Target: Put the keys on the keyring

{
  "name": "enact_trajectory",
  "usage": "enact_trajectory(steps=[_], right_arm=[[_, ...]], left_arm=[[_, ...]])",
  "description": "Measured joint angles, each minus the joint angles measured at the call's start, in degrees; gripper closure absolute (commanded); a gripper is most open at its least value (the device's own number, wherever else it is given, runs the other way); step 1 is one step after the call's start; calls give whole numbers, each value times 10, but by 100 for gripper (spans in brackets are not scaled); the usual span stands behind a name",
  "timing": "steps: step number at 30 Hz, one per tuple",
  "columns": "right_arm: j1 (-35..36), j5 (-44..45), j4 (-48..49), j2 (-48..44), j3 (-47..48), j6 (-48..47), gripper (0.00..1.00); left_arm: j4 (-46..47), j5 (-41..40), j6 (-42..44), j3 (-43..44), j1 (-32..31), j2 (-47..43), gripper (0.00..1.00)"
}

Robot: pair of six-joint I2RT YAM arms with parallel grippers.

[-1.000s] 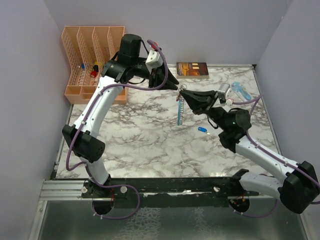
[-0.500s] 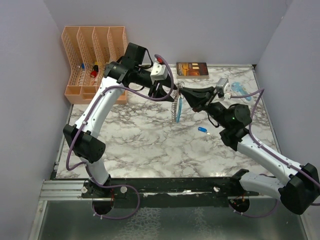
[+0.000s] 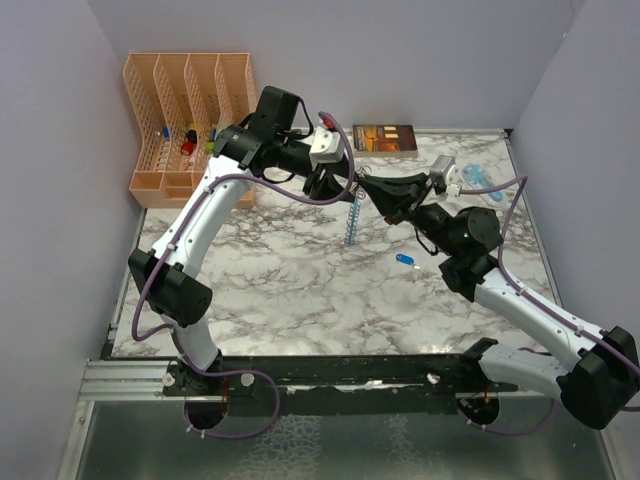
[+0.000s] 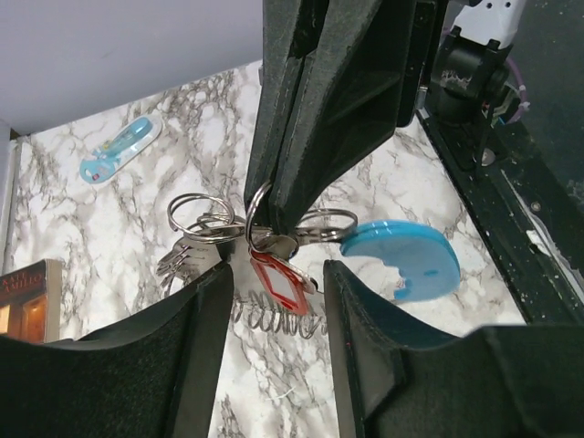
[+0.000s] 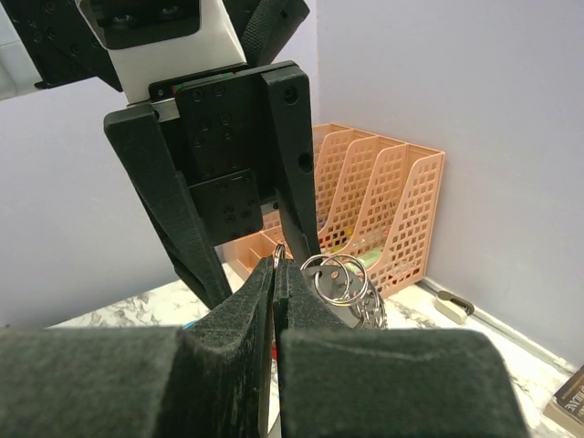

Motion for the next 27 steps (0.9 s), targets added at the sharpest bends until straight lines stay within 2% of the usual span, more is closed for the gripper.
enact_trajectory(steps=[2,6,10,13,27], right_arm=[[0,0,-1,0,0,2,99],[0,0,-9,0,0,2,99],[0,0,-24,0,0,2,99],[0,0,-35,-2,0,2,99],[0,11,-148,-10,27,1,99]], left_arm=[[7,-6,-6,0,-3,0,64],[15,-16,-12,0,-3,0,69],[17,-20,-17,0,-4,0,85],[16,-24,-16,0,-4,0,100],[-54,-71,63,12,-5,0,100]])
